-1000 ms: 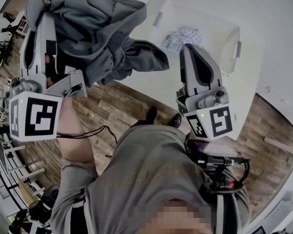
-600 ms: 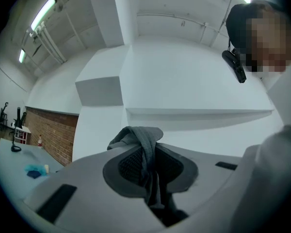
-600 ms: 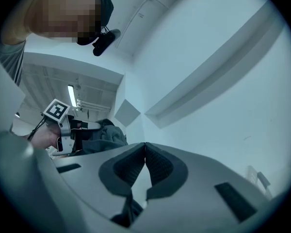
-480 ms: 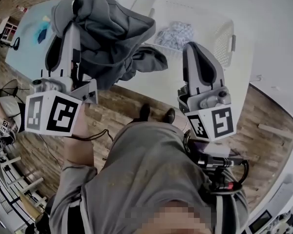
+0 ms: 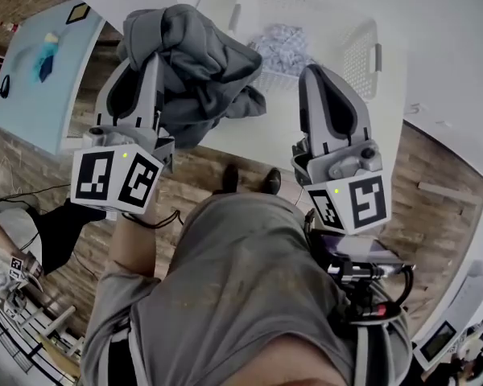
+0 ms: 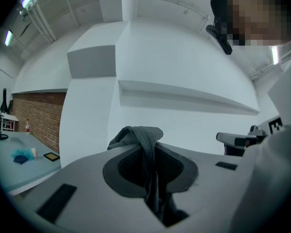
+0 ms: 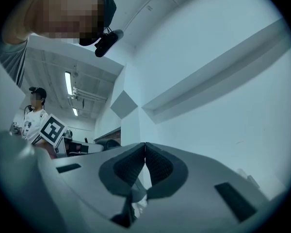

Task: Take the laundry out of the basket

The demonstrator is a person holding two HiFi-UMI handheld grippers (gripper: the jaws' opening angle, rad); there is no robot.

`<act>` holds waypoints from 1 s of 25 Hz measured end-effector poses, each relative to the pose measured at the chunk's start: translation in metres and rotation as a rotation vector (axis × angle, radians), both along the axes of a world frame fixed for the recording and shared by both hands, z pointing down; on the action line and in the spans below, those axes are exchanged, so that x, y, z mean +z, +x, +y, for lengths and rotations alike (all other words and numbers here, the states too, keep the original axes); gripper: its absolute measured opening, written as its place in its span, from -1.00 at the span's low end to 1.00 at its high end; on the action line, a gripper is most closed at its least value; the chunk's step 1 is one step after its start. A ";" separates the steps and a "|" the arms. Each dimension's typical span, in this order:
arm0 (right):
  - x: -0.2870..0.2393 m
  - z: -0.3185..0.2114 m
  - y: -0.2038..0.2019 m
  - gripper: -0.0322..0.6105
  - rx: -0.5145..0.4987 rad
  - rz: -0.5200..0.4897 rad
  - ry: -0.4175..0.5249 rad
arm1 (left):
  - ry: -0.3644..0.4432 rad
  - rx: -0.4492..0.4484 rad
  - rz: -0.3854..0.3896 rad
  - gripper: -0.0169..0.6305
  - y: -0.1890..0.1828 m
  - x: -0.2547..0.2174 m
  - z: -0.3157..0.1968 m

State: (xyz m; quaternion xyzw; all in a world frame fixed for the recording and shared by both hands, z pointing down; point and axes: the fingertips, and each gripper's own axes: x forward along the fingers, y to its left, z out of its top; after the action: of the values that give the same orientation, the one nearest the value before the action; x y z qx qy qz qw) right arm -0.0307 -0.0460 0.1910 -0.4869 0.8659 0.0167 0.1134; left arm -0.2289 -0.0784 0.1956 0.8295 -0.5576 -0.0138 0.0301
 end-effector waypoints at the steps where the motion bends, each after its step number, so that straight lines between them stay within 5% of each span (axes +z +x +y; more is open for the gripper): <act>1: 0.000 0.000 -0.002 -0.88 0.003 0.005 0.001 | -0.011 0.004 -0.005 -0.78 0.000 0.009 -0.001; 25: 0.009 0.008 -0.007 -0.88 0.154 0.130 -0.060 | -0.165 0.144 -0.103 -0.75 0.036 0.156 -0.048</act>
State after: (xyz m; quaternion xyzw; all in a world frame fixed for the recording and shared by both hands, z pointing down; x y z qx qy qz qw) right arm -0.0380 -0.0377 0.2001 -0.5530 0.8316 0.0309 0.0409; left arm -0.1926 -0.1261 0.3515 0.8617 -0.4967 0.0769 0.0702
